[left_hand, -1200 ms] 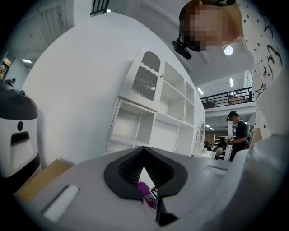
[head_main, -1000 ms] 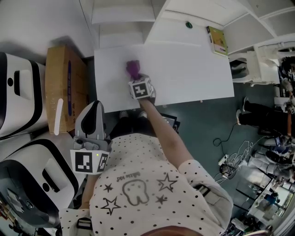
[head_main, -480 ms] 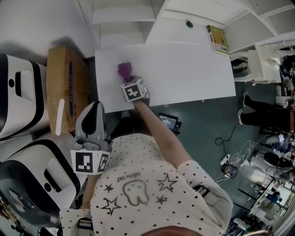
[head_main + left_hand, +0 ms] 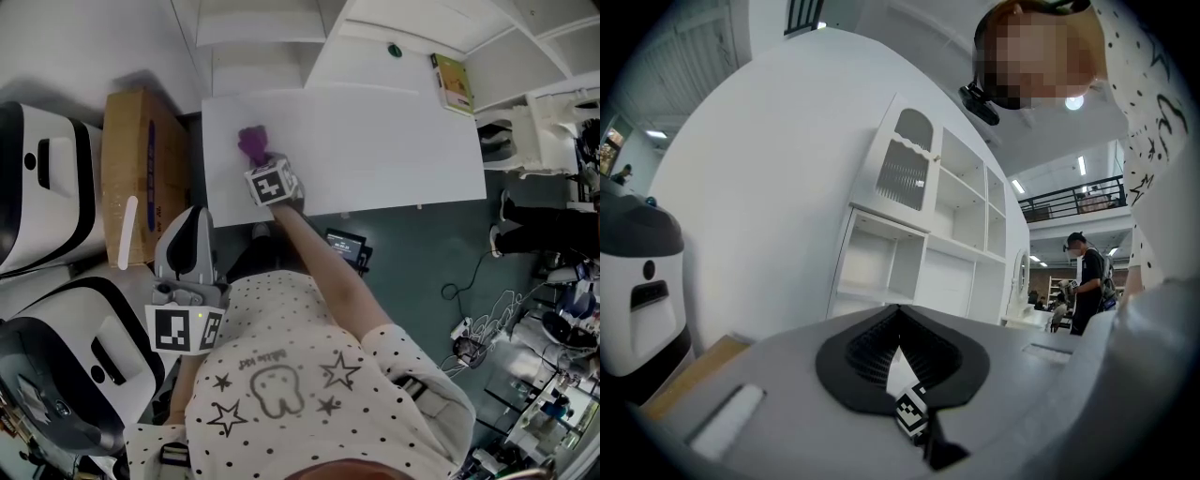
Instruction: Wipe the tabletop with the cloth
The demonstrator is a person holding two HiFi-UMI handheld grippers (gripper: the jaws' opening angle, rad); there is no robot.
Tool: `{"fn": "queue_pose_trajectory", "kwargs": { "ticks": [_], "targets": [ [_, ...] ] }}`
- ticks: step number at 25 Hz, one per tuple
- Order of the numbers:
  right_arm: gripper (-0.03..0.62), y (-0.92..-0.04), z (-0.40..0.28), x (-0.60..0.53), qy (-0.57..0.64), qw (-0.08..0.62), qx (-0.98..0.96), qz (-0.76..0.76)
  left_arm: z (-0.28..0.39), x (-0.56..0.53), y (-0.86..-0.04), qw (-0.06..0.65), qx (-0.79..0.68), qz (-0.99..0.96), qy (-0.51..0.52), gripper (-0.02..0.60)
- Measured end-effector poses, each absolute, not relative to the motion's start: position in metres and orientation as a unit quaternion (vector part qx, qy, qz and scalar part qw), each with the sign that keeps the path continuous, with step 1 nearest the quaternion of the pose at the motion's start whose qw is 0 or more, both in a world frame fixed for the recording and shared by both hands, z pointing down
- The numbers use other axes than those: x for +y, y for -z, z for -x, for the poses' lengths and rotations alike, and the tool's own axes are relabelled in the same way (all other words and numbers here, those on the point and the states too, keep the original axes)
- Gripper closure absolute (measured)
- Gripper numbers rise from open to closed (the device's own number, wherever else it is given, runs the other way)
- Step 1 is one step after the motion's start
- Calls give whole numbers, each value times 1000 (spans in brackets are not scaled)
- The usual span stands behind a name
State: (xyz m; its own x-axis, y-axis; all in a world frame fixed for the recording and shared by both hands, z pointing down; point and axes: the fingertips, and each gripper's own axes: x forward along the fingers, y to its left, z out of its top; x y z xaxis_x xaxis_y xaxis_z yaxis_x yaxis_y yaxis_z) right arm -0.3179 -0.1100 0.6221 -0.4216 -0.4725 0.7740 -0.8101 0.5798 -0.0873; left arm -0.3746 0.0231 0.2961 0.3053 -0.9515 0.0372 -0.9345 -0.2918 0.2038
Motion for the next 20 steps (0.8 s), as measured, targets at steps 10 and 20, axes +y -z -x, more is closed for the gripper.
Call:
{"fn": "queue_pose_trajectory", "kwargs": {
  "ticks": [10,20],
  "targets": [
    [533,-621,347,-102,-238,355,-823,-373,387,29,-299,96,-603,-791,41,586],
    [531,-620,375,-97,-232,350,-841,-342,396,34,-301,99,-607,-788,40,586]
  ]
}}
